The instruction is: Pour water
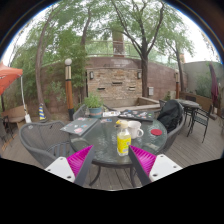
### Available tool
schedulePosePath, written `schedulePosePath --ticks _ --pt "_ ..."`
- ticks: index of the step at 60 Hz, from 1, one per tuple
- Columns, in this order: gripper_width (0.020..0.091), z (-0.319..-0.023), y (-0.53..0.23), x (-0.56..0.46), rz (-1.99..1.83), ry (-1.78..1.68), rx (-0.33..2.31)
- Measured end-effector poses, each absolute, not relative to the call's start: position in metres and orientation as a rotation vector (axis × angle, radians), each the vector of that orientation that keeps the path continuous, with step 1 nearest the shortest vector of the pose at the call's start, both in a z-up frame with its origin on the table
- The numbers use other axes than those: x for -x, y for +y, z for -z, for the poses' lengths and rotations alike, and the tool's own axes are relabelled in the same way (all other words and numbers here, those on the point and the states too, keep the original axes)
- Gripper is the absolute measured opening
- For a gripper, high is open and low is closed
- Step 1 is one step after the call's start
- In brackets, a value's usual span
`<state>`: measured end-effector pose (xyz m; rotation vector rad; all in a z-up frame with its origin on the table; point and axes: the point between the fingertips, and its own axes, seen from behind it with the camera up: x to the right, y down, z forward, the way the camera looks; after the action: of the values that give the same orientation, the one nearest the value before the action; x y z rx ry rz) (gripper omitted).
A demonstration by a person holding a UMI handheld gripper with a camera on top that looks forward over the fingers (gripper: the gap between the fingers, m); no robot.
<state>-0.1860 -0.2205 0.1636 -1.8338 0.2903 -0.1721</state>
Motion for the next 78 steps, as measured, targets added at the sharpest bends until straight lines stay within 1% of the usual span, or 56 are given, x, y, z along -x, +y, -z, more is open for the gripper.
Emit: schedulePosePath --ticks 3,7,20,30,33,35,36,38,42,47,49,51,56,58,61,62,65,68,71,72,77,78 --pt "0.0804 -0.154 -0.200 0.168 0.212 0.274 1.824" --pt "0.0824 -0.131 -0.167 0.144 0.242 0.247 1.831" --pt "0.0824 -0.070 -0.073 0.093 0.187 0.211 1.814" --pt "0.0822 -0.075 -0.027 0.082 0.125 0.198 1.742" --pt "0.0789 -0.074 -0.013 0.085 0.119 0.167 1.742" --pt "0.0724 -0.074 -0.008 0.086 0.129 0.138 1.745" --pt "0.0679 -0.074 -0.006 0.086 0.136 0.125 1.744" --pt "0.0512 -0.075 -0.003 0.091 0.156 0.102 1.750" --pt "0.0510 -0.075 -0.002 0.090 0.160 0.085 1.753" --pt "0.0480 -0.075 -0.004 0.096 0.151 0.049 1.731" --pt "0.0479 -0.073 -0.004 0.099 0.137 0.036 1.740" --pt "0.0456 -0.067 -0.005 0.096 0.120 0.021 1.764" --pt "0.0422 -0.063 0.001 0.106 0.069 -0.017 1.836" --pt "0.0422 -0.073 0.005 0.115 0.028 -0.020 1.843" --pt "0.0421 -0.099 0.017 0.123 -0.032 -0.005 1.810" --pt "0.0423 -0.102 0.021 0.123 -0.066 0.004 1.805" --pt "0.0422 -0.134 0.037 0.130 -0.177 0.067 1.774" --pt "0.0422 -0.165 0.054 0.136 -0.336 0.175 1.719" --pt "0.0421 -0.187 0.067 0.126 -0.521 0.353 1.665" --pt "0.0421 -0.200 0.078 0.131 -0.567 0.420 1.651" --pt "0.0421 -0.202 0.093 0.116 -0.932 0.747 1.543" --pt "0.0421 -0.196 0.096 0.118 -0.969 0.801 1.521"
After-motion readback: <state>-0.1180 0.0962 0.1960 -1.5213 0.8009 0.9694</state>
